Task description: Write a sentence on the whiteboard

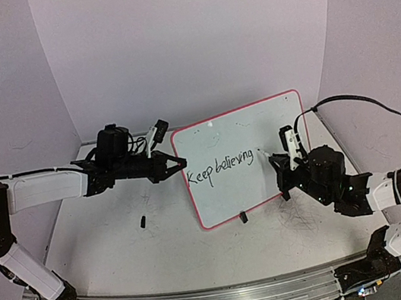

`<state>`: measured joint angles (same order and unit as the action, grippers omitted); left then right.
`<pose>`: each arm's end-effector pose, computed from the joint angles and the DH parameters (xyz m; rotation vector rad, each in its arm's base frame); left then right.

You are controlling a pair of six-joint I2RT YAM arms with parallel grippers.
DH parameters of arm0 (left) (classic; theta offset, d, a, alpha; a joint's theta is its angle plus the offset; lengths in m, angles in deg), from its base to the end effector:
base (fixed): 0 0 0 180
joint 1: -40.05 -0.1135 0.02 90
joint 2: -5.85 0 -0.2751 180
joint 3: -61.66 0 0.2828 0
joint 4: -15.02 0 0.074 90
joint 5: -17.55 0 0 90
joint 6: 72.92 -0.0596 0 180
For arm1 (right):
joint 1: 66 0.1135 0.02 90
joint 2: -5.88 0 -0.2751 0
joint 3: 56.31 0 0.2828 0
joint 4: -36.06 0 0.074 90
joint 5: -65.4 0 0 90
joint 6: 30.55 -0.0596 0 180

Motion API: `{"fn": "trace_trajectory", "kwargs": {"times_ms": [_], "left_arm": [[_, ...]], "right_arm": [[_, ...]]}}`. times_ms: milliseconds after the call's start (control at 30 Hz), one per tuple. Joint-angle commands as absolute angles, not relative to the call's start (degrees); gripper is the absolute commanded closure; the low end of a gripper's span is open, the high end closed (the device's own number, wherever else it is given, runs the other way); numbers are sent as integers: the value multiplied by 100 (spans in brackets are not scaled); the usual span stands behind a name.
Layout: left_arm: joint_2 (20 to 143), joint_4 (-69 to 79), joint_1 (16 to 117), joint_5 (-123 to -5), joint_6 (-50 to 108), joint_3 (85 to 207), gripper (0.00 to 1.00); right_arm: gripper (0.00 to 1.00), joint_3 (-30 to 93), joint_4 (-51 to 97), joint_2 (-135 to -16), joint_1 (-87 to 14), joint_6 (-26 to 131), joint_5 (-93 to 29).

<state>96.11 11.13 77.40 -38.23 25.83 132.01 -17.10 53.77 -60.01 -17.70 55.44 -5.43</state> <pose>0.2976 -0.2693 0.2425 0.9009 1.8765 -1.0990 0.2069 0.2028 0.2173 -0.4175 1.6829 0.3863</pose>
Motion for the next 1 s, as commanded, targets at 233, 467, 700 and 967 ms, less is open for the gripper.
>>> {"fn": "trace_trajectory", "kwargs": {"times_ms": [233,467,700,967], "left_arm": [[9607,616,7732,-4398,1914,13186,100],[9641,623,7738,-4370,1924,13194,100],[9569,635,7741,-4391,1926,13177,100],[9575,638,7741,-4356,1933,13178,100]], "right_arm": [[100,-1664,5368,-5943,-1753,5470,-198],[100,-1631,5367,-5994,-1751,5462,-65],[100,-1595,5451,-6105,-1754,5538,-359],[100,-1471,5538,-6201,-1749,5432,-173]]}}
